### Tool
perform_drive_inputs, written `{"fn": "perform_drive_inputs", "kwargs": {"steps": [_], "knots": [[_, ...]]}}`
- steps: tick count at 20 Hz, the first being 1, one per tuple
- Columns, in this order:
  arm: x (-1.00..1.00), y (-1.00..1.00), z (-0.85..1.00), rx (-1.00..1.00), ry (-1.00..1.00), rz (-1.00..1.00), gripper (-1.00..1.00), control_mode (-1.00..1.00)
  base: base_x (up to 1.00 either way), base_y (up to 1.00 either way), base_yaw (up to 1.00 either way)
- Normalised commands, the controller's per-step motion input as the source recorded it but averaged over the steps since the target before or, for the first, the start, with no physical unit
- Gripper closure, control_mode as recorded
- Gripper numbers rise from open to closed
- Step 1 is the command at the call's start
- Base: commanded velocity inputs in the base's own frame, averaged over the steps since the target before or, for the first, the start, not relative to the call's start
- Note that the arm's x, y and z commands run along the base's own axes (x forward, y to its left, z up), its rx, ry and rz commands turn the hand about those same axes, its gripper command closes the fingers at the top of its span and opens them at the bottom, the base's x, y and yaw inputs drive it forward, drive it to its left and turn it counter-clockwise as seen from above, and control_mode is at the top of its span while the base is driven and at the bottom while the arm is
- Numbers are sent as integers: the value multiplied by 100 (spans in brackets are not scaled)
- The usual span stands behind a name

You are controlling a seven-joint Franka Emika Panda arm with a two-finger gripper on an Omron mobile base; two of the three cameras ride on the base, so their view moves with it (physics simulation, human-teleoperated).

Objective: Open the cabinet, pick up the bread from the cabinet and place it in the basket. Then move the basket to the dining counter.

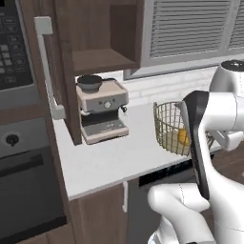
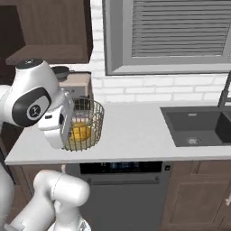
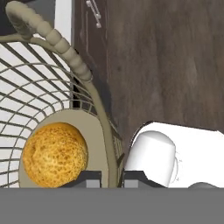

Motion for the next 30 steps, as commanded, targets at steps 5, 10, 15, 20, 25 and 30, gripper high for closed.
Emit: {"fn": "perform_drive_inputs", "kwargs": {"steps": [5,10,15,20,25,30], "knots": [[0,0,0,0,0,0,100,100,-31,-22,-80],[0,0,0,0,0,0,100,100,-11,0,-97],[0,0,0,0,0,0,100,100,-4,0,-100],[0,0,0,0,0,0,100,100,0,1,-99],[0,0,0,0,0,0,100,100,0,0,-99],[0,0,0,0,0,0,100,100,0,0,-100]]}}
